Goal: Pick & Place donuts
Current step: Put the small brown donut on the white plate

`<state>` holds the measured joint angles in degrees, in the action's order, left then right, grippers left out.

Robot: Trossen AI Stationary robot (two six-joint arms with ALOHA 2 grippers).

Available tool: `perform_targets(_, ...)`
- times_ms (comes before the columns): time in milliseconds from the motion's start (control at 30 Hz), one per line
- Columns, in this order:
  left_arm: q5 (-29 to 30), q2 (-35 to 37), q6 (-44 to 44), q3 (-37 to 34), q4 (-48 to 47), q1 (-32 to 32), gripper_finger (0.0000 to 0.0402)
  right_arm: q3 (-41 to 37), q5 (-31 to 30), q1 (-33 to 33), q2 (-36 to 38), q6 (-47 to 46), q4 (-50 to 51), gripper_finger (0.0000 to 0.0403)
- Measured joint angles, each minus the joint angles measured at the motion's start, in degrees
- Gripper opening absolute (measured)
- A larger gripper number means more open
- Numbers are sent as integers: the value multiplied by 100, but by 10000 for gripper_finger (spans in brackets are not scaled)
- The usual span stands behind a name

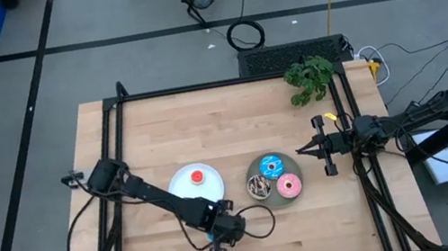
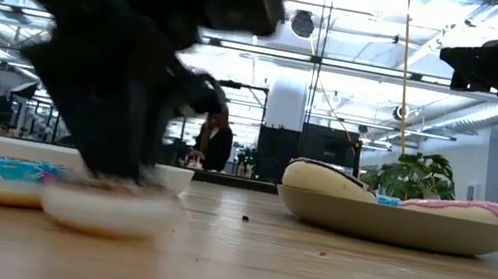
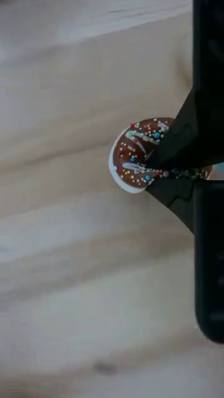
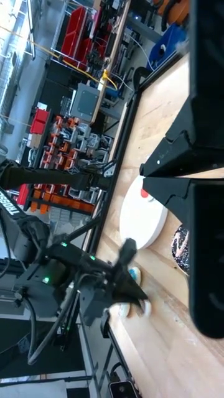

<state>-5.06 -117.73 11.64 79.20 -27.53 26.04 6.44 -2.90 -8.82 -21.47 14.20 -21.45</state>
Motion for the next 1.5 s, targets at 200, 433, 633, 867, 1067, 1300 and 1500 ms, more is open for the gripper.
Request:
perform_targets(200, 754, 779, -88, 730, -1745, 63, 8, 0, 0, -2, -7, 0, 25, 0)
perform_targets(433, 1503, 2061, -77, 950, -2317, 201, 15, 0, 0, -2, -7, 0, 30, 0)
perform_targets(633, 2410, 2798, 289, 950, -3172, 478, 16, 0, 0, -2, -9, 0, 31, 0)
perform_targets(867, 2334, 3546, 634, 608, -3654, 549, 8, 0, 0, -2, -11, -22, 28, 0)
perform_targets(1067, 2448, 4564, 1113, -402, -3467, 338, 9, 0, 0, -2, -11, -22, -9, 0)
perform_targets(1300, 2349, 5636, 1812, -2395, -2096, 72, 15, 0, 0, -1, -23, -15, 4, 0)
perform_targets(1500, 1990, 5748, 2017, -3531, -1243, -111, 14, 0, 0, -2, -37, -7, -15, 0)
